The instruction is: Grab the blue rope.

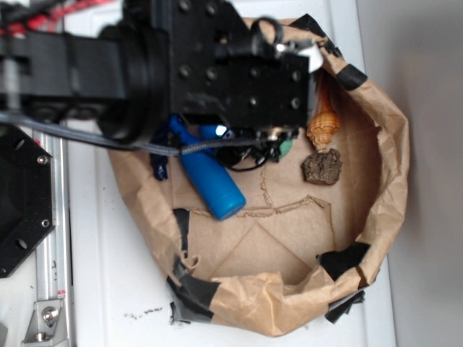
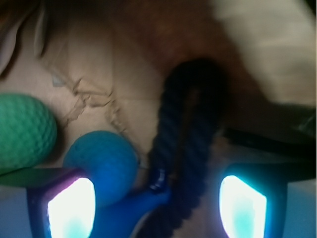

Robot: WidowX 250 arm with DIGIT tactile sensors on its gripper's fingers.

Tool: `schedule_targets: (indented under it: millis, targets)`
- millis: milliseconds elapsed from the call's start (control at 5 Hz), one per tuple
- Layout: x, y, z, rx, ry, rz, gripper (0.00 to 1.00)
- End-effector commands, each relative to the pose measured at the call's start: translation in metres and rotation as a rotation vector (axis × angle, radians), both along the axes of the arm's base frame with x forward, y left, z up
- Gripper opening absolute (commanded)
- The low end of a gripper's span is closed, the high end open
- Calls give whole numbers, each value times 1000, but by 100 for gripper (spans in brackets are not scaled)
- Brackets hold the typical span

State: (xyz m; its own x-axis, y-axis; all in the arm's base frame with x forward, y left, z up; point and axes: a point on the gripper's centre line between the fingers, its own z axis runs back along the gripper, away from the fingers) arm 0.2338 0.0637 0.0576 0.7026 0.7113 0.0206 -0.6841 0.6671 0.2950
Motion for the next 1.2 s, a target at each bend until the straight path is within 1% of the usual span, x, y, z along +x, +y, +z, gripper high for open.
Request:
schedule_targets:
  millis: [0,200,400,600,800,1000]
  targets:
    - [-2,16,-4,34,-27,-90,100]
    - [2,14,-5,29,-52,-153,100]
    - [-9,28,-17,27,-44,-129,100]
    - [-28,52,-5,27,-81,53,100]
    - [-39,70,5,-13,-103,269,100]
    - [-30,70,-8,25,-53,293,100]
